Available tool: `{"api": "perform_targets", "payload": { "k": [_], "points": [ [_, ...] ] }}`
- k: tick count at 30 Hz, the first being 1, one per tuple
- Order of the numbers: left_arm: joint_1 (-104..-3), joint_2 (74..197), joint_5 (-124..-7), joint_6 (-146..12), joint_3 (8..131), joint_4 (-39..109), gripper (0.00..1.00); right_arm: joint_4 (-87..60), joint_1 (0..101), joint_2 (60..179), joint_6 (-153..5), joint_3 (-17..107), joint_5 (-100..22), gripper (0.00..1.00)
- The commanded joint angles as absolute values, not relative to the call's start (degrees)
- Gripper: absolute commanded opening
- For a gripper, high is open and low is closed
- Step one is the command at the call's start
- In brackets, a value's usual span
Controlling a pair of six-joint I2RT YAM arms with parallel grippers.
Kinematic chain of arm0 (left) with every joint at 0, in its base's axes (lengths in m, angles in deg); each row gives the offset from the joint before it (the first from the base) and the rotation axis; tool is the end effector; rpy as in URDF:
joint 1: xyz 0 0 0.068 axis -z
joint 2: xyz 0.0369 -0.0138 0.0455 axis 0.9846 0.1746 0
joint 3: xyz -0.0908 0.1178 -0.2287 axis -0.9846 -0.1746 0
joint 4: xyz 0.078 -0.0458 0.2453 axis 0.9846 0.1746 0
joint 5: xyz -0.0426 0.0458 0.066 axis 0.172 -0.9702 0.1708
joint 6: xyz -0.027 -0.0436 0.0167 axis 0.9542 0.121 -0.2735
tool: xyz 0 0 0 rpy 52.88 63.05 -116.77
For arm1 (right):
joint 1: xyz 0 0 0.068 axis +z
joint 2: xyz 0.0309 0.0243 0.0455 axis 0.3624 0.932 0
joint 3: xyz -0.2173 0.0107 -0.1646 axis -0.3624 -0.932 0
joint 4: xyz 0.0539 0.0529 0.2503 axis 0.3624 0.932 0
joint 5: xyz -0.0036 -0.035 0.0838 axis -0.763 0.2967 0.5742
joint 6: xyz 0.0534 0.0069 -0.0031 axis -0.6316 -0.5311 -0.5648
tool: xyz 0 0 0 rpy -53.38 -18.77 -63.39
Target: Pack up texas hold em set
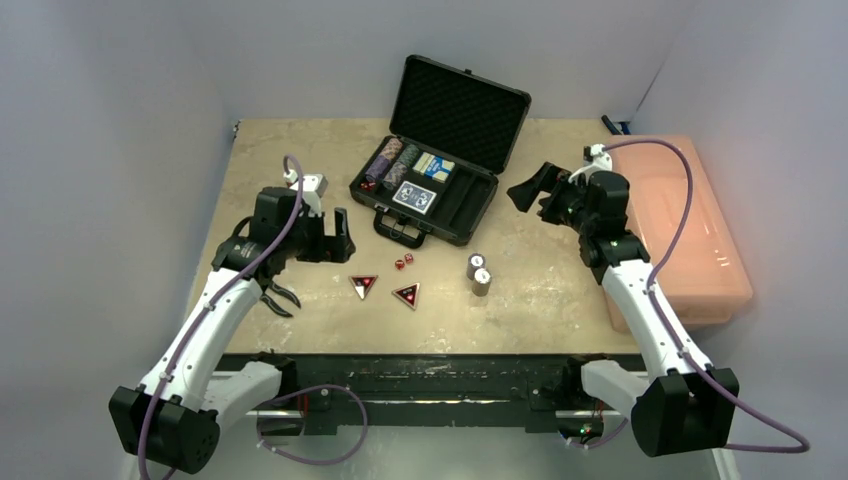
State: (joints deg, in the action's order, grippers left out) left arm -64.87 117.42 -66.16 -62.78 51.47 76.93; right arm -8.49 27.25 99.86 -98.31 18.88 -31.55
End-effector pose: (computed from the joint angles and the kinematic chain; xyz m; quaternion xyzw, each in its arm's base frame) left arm 0.1972 -0.0581 0.3076 0.0244 0.9152 -0.1639 0.3673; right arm 0.2463 0.0350 0.3209 0.1005 0.7972 0.2859 0.5221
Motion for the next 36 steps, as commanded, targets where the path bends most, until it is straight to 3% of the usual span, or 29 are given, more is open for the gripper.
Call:
{"api": "perform_targets", "payload": {
  "k": [1,22,36],
  "points": [
    [-63.84,117.18,-65.25,-64.07,53.86,76.45,0.97,-4.55,27.7,99.04,-96.57,19.76,-34.3,0.99],
    [-59.31,116.4,-67.25,-64.77,53.86,77.52,0.96,6.29,33.96,100.42,-93.95,21.09,-41.01,0.99],
    [-56.7,115.32,-68.93,-65.01,53.87,78.2,0.96,10.68,38.87,103.06,-89.35,20.64,-34.31,0.99]
  ]
}}
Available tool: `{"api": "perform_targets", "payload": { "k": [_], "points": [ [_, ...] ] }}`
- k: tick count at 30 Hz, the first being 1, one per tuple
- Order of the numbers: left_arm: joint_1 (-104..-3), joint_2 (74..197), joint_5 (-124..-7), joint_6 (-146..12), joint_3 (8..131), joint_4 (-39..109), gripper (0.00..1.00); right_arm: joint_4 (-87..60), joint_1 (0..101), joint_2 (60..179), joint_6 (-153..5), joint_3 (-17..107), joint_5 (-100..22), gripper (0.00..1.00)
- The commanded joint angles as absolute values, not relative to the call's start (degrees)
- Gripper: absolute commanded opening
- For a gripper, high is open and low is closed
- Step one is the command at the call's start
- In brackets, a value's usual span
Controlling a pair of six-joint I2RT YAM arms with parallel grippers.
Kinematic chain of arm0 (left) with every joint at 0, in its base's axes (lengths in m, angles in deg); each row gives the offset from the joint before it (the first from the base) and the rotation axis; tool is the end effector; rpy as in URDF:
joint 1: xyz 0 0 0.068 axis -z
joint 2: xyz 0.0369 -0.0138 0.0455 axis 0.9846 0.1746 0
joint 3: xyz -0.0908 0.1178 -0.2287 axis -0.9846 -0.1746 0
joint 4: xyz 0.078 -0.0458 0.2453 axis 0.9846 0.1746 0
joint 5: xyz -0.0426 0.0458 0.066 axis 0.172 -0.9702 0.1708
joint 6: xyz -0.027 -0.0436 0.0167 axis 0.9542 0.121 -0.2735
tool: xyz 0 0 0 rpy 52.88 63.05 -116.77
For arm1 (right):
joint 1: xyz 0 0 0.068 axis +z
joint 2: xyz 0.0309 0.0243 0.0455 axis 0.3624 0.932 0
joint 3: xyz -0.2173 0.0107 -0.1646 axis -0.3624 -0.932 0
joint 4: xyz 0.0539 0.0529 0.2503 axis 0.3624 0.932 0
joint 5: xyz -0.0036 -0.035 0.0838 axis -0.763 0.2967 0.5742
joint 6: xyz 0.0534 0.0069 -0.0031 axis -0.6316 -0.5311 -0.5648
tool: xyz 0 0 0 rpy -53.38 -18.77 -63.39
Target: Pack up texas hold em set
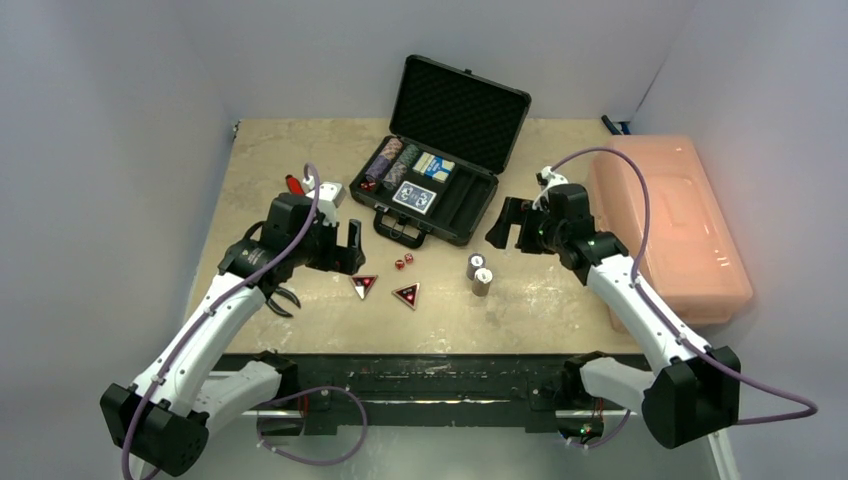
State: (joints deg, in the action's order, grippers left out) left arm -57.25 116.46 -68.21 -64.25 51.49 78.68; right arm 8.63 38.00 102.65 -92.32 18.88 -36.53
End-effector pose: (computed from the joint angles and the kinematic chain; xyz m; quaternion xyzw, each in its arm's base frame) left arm 0.1832 -0.0805 0.3082 0.0897 0.9146 -0.1662 0.3576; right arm 0.2313 0.0759 0.2809 0.0285 0.8937 0.2300 0.3841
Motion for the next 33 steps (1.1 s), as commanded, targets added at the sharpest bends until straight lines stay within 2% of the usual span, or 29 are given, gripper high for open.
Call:
{"api": "perform_targets", "payload": {
  "k": [1,20,33],
  "points": [
    [-56.66,115.17,-68.88,-65.06,53.87,78.2,0.96,11.2,39.3,103.28,-89.02,20.64,-34.6,0.99],
    [-56.32,114.97,-69.12,-65.08,53.93,78.32,0.95,17.79,52.88,110.62,-88.53,23.98,-48.01,0.99],
    [-56.13,114.64,-69.31,-65.23,53.91,78.41,0.95,19.77,58.98,117.28,-90.85,26.23,-55.39,0.91]
  ]
}}
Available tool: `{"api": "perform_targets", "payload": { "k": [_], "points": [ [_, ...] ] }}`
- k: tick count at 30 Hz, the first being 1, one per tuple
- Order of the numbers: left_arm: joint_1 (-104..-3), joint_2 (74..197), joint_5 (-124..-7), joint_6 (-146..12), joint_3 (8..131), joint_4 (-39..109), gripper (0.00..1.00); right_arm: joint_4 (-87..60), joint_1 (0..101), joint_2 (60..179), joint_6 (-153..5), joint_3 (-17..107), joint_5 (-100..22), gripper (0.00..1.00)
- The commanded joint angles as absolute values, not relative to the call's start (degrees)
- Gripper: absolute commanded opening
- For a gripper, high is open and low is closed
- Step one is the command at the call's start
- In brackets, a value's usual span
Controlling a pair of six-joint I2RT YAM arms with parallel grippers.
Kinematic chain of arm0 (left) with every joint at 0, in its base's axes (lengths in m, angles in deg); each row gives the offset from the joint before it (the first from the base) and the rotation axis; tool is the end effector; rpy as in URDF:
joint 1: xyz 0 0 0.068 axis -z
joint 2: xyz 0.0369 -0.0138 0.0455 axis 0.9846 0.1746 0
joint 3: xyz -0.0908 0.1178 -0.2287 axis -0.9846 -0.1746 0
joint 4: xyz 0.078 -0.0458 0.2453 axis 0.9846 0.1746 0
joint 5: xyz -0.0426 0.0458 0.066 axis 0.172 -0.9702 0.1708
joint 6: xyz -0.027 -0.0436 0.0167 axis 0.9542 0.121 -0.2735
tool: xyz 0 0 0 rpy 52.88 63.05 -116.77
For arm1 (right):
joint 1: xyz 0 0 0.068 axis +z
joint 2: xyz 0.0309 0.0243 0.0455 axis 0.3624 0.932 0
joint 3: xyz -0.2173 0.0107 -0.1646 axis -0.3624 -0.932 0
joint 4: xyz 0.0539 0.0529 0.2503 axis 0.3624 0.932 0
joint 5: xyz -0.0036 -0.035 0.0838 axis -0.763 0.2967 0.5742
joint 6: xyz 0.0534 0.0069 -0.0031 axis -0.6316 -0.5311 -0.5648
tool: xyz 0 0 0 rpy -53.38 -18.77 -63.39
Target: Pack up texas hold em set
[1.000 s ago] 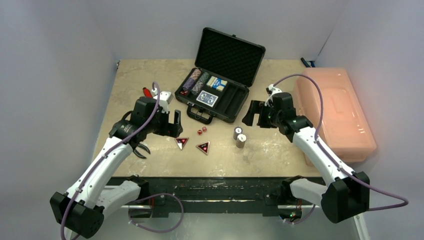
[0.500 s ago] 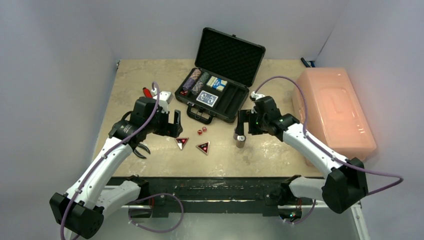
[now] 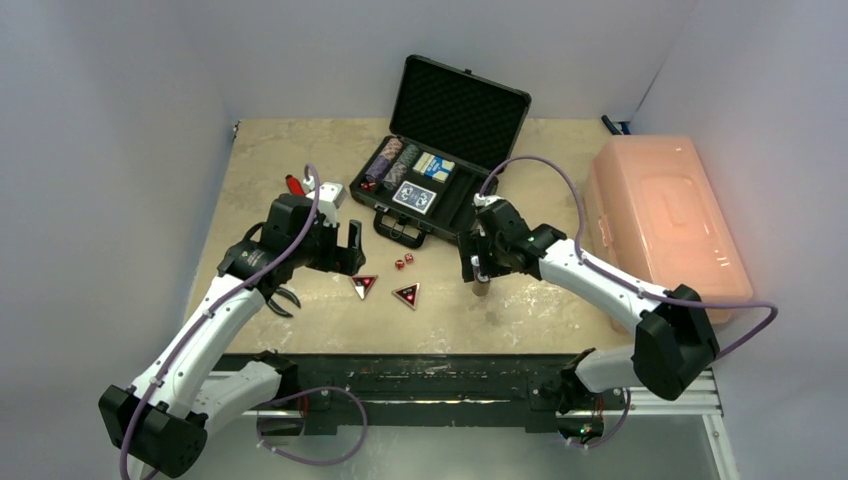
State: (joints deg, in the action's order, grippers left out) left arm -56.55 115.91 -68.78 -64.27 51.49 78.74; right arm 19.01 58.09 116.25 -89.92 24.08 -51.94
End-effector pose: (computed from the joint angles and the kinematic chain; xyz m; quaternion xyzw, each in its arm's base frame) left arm 0.1806 -0.0816 0.3098 0.0935 0.9127 -0.1652 0.3619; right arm 0.2209 0.1612 0.2399 -0.1022 0.9504 0.1042 0.2747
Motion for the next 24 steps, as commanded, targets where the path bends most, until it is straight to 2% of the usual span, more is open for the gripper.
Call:
{"api": "perform_targets", "payload": {
  "k": [1,24],
  "points": [
    [-56.13,114.62,-69.31,-65.24,53.88,78.35,0.95,19.65,59.18,117.68,-90.86,26.08,-55.62,0.9],
    [-56.13,113.92,-69.84,-65.26,53.98,78.51,0.94,18.6,60.62,123.76,-90.69,26.03,-59.12,0.6]
  ]
}}
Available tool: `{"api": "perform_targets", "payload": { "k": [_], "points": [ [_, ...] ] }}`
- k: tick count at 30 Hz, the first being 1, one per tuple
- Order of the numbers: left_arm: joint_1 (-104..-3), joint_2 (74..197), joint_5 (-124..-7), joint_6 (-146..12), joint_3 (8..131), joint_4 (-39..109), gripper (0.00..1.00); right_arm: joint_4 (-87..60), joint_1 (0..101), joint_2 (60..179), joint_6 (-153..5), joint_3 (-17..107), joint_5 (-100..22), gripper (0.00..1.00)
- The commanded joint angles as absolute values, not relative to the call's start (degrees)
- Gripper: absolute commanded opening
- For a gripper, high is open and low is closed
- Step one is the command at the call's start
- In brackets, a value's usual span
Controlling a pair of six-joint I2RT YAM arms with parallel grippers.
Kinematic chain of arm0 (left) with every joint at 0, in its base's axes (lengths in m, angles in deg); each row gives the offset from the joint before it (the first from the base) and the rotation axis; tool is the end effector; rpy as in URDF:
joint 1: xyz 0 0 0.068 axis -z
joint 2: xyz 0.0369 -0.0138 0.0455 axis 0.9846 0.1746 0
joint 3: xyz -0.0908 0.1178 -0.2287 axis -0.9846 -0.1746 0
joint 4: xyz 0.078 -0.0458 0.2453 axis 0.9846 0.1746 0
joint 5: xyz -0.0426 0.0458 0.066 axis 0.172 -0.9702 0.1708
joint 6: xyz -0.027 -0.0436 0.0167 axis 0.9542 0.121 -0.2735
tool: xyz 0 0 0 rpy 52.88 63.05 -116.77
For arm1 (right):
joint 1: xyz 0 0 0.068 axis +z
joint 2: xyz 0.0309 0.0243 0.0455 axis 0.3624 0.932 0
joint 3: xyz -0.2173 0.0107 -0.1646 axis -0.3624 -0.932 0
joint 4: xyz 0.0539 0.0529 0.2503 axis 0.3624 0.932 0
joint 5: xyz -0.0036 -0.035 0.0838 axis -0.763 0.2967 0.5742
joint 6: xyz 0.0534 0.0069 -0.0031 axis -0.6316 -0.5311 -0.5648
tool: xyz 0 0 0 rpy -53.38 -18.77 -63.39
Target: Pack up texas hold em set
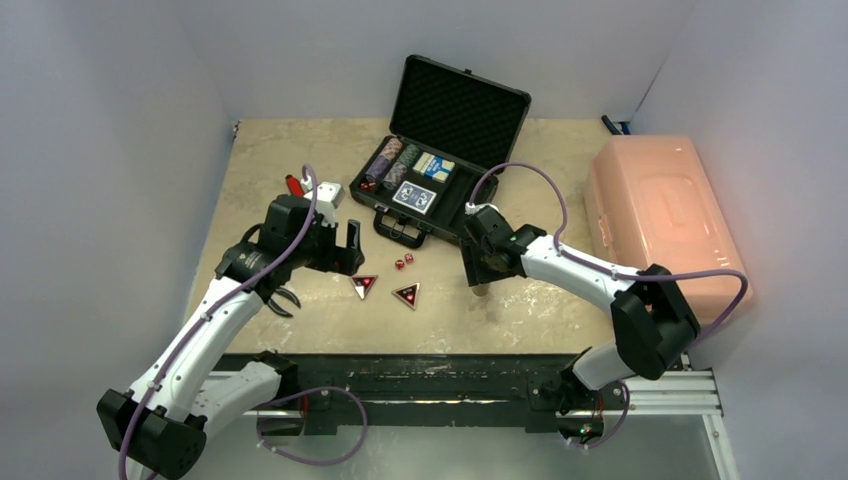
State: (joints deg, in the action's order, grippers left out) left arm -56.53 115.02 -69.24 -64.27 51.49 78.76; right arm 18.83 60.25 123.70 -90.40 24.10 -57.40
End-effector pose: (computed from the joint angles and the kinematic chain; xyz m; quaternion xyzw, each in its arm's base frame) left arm 0.1779 -0.0802 0.3125 0.0922 0.9099 -0.1639 0.3697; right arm 0.2280 0.1758 0.2067 -0.1101 0.9628 0.0382 0.2438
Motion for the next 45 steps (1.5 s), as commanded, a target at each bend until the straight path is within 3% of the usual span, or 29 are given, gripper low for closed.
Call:
{"api": "perform_targets", "payload": {
  "k": [1,9,16,19,38,45],
  "points": [
    [-56.13,113.85,-69.84,-65.3,53.93,78.48,0.94,18.58,60.7,123.87,-90.83,25.99,-59.16,0.59],
    [-56.04,113.65,-69.58,-65.23,53.77,78.5,0.94,18.09,61.13,124.33,-91.69,25.63,-59.13,0.49],
    [-56.04,113.45,-69.74,-65.19,53.7,78.41,0.94,19.39,61.49,123.85,-91.74,26.19,-59.1,0.19],
    [-56.04,113.39,-69.88,-65.32,53.68,78.38,0.94,20.56,61.55,123.27,-91.57,26.88,-59.35,0.0],
    [-55.79,109.66,-68.02,-65.25,50.32,72.86,0.94,19.65,61.59,116.43,-90.53,31.98,-44.23,0.0],
    [-55.68,106.01,-61.08,-66.45,47.04,65.38,0.95,14.68,61.59,115.18,-91.14,33.05,-36.24,0.0]
  ]
}}
